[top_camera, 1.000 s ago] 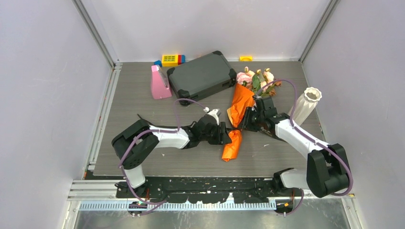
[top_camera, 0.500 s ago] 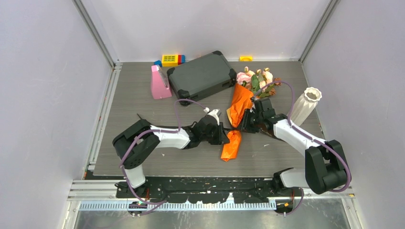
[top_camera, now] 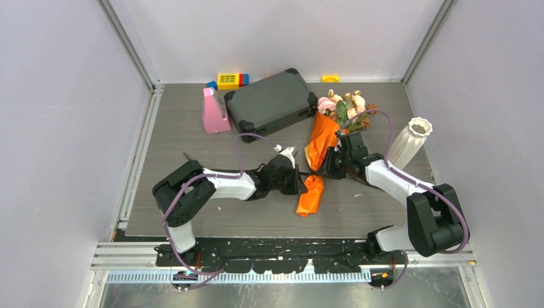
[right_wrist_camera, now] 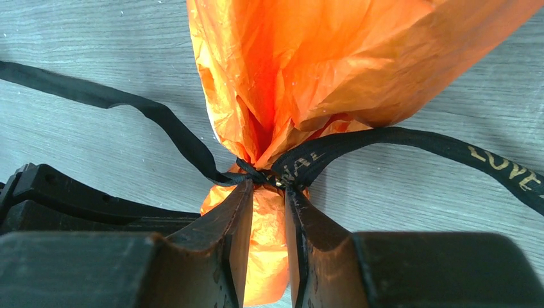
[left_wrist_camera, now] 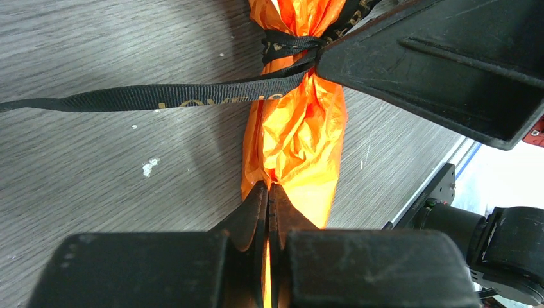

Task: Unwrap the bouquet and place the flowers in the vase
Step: Untie the ribbon from the wrapping paper.

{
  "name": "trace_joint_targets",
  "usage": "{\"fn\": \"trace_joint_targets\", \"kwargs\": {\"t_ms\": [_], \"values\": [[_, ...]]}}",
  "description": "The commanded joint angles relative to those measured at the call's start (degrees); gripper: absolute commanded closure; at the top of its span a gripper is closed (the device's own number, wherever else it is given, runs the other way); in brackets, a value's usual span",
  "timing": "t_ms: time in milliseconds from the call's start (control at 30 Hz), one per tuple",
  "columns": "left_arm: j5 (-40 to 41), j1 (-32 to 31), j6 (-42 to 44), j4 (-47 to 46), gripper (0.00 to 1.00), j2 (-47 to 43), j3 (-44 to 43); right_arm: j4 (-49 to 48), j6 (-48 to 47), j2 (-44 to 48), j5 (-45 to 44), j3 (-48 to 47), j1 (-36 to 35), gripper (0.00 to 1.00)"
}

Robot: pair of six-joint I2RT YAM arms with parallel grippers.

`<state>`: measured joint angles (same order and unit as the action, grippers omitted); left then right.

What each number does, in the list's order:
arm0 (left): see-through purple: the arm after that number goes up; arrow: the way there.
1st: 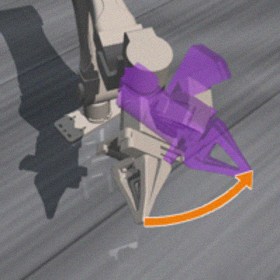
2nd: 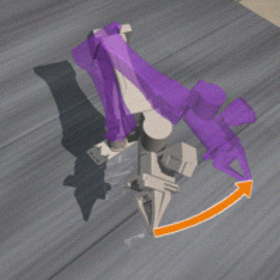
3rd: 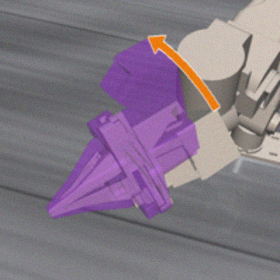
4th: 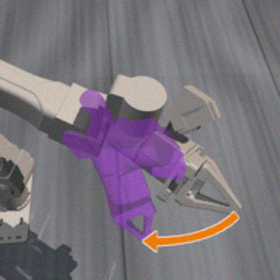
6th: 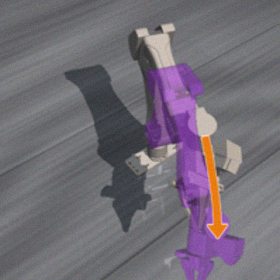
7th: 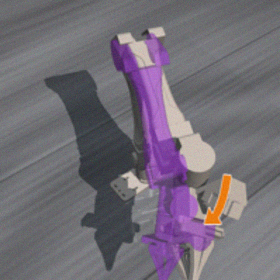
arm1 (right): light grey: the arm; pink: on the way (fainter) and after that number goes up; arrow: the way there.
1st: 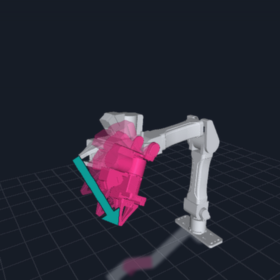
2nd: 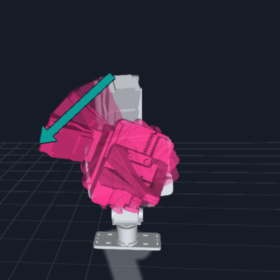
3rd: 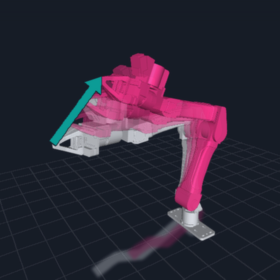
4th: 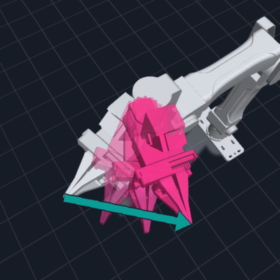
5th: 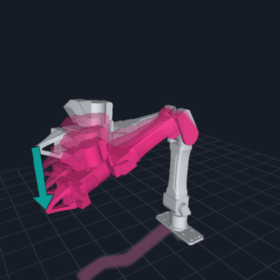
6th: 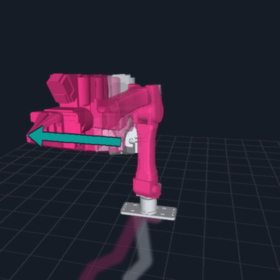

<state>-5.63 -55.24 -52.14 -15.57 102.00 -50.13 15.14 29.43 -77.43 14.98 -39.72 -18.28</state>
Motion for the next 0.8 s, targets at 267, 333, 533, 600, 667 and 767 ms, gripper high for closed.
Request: {"fn": "trace_joint_targets", "kwargs": {"t_ms": [267, 333, 533, 600, 667, 767], "values": [[0.5, -0.3, 0.7, -1.0, 1.0, 0.4, -1.1, -2.1, -0.5, -2.0, -3.1, -3.3, -0.5, 0.7], [0.5, -0.3, 0.8, -0.9, 1.0, 0.5, -1.0, -1.5, -1.1, -2.1, -4.0, -3.8, -0.5, 0.7], [0.4, -0.3, 0.7, -0.7, 1.0, 0.6, -0.8, -1.3, -1.8, -2.8, -4.3, -4.5, -0.5, 0.7], [0.4, -0.3, 0.7, -0.6, 1.0, 0.5, -0.6, -1.4, -1.9, -3.3, -4.3, -4.4, -0.5, 0.7], [0.5, -0.3, 0.8, -0.2, 1.0, 0.3, -0.5, -1.7, -1.9, -3.6, -4.7, -4.4, -0.5, 0.73], [0.8, -0.3, 0.9, 0.1, 1.0, 0.1, -0.2, -2.4, -1.8, -3.4, -5.5, -3.9, -0.5, 0.86]]}}
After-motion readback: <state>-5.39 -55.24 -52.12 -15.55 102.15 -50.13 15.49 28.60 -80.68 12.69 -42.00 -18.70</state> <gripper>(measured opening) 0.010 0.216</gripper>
